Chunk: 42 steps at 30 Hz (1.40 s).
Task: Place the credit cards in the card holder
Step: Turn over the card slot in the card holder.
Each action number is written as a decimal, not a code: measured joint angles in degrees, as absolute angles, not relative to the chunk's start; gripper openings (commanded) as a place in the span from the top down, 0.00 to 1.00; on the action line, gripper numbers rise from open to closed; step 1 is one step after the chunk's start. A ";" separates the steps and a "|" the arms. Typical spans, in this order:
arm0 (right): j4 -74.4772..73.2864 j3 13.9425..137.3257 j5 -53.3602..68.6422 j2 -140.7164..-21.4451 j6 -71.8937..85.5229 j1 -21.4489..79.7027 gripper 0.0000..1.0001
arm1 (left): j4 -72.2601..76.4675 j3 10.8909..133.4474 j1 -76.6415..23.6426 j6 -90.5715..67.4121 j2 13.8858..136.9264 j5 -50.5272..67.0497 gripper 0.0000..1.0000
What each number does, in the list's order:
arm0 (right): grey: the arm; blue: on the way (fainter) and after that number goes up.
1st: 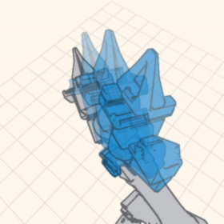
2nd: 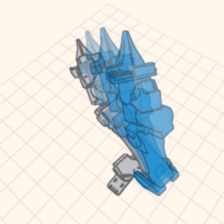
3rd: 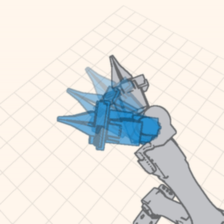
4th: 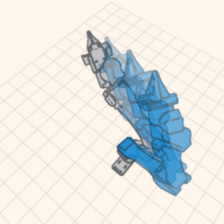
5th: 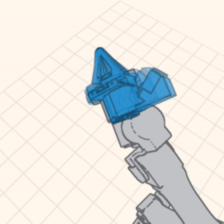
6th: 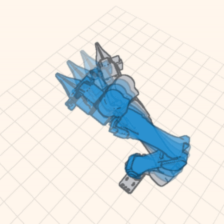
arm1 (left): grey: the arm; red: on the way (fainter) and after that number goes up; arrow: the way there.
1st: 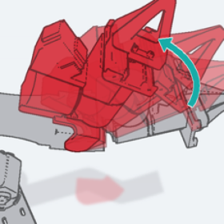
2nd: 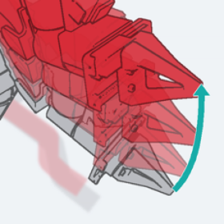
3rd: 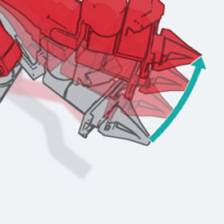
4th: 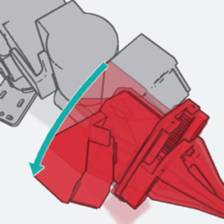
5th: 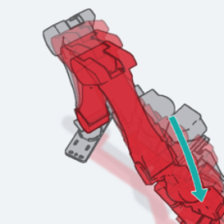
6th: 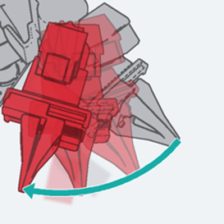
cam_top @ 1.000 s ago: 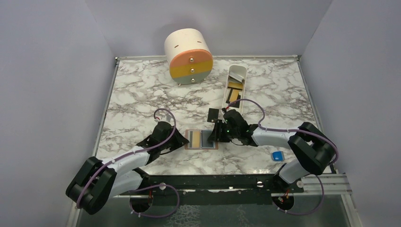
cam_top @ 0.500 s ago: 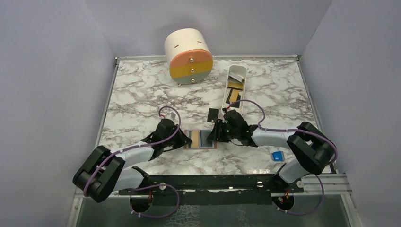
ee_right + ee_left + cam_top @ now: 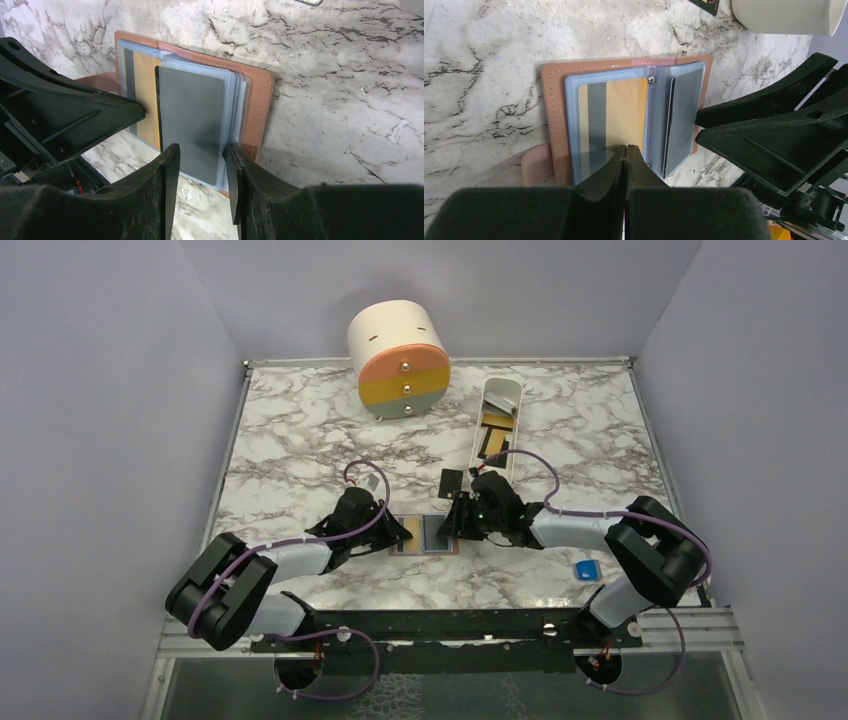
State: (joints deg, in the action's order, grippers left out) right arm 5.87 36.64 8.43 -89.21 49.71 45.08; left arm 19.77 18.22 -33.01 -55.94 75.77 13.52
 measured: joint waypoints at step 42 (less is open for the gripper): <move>6.98 38.09 9.39 -86.56 47.59 46.44 0.65 | 21.43 17.34 -33.01 -56.01 75.77 13.52 1.00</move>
State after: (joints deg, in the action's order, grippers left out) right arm 6.98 38.09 9.39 -86.56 47.59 46.44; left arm 21.43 17.34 -33.01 -56.01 75.77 13.52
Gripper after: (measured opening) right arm 0.355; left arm 0.009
